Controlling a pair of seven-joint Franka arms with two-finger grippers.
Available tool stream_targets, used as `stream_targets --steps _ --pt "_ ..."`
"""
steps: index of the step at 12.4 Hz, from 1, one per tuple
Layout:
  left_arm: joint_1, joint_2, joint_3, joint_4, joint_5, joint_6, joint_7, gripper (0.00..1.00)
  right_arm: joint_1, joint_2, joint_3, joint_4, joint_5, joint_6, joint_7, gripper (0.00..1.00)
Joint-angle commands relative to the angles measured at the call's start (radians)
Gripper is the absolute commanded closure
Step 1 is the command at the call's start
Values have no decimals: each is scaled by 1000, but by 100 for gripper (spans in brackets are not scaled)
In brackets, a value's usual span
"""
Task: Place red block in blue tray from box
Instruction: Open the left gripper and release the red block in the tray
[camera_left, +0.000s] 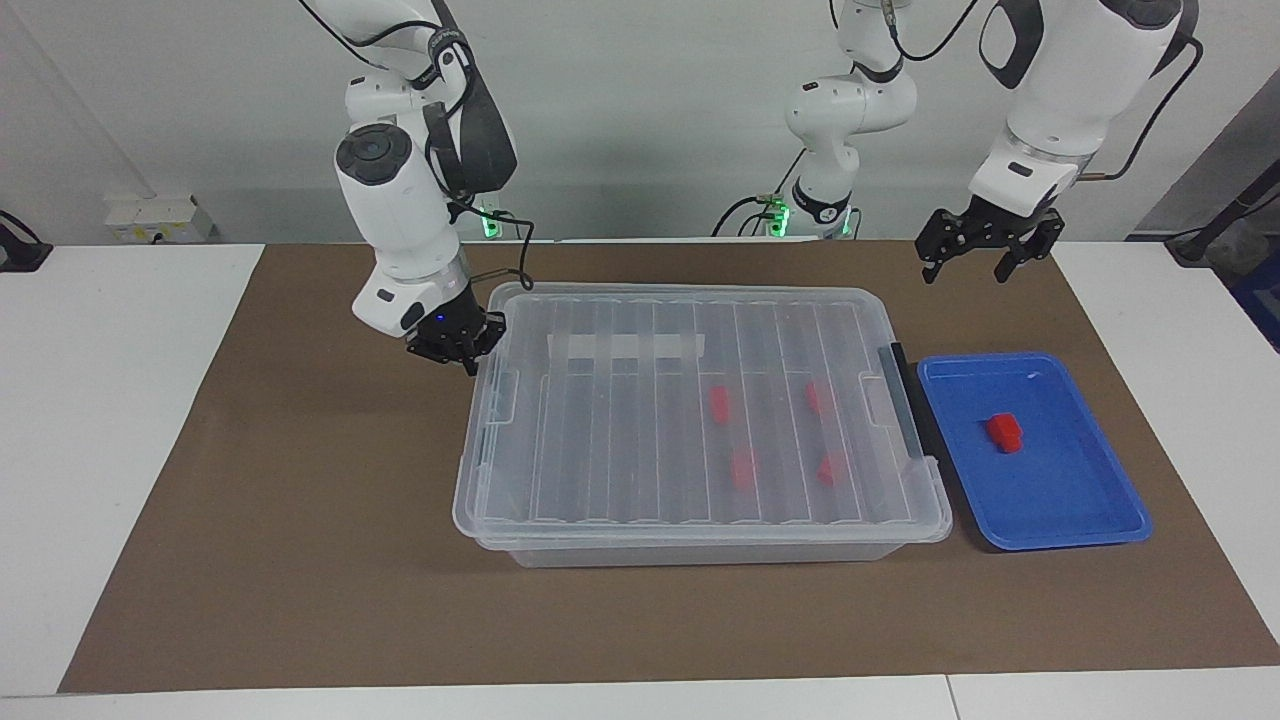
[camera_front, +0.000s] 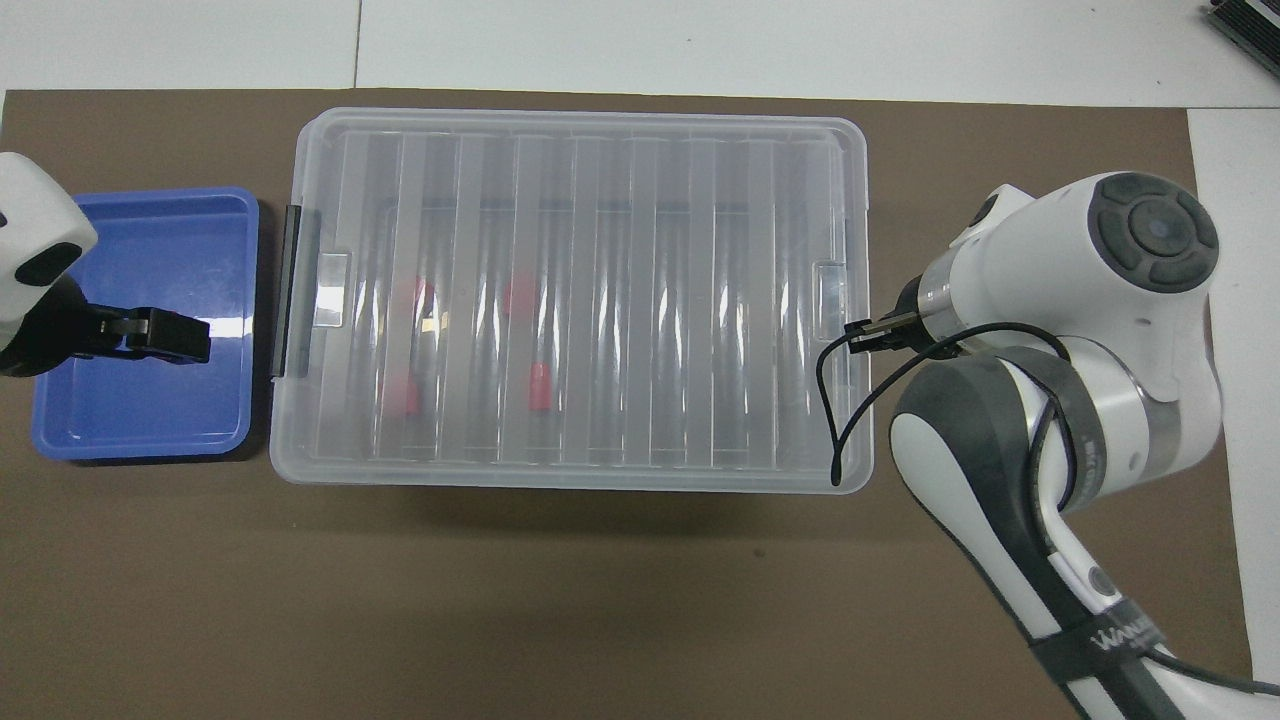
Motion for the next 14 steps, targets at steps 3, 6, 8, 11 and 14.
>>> stream_targets --steps 3,6,8,11,14 --pt "-7 -38 2 4 12 -33 0 0 -4 -19 8 -11 31 -3 -18 100" --pt "-1 -41 4 17 12 -41 1 0 -23 -22 5 -5 30 -14 -15 100" --pt "-1 -42 4 12 12 -41 1 0 -52 -38 4 -7 30 -20 -9 100" --pt "-1 -44 2 11 12 -38 1 0 -116 -59 1 -10 28 -50 -6 100" --pt "1 -44 2 9 13 -38 1 0 -193 -93 -2 -5 12 -87 -5 100"
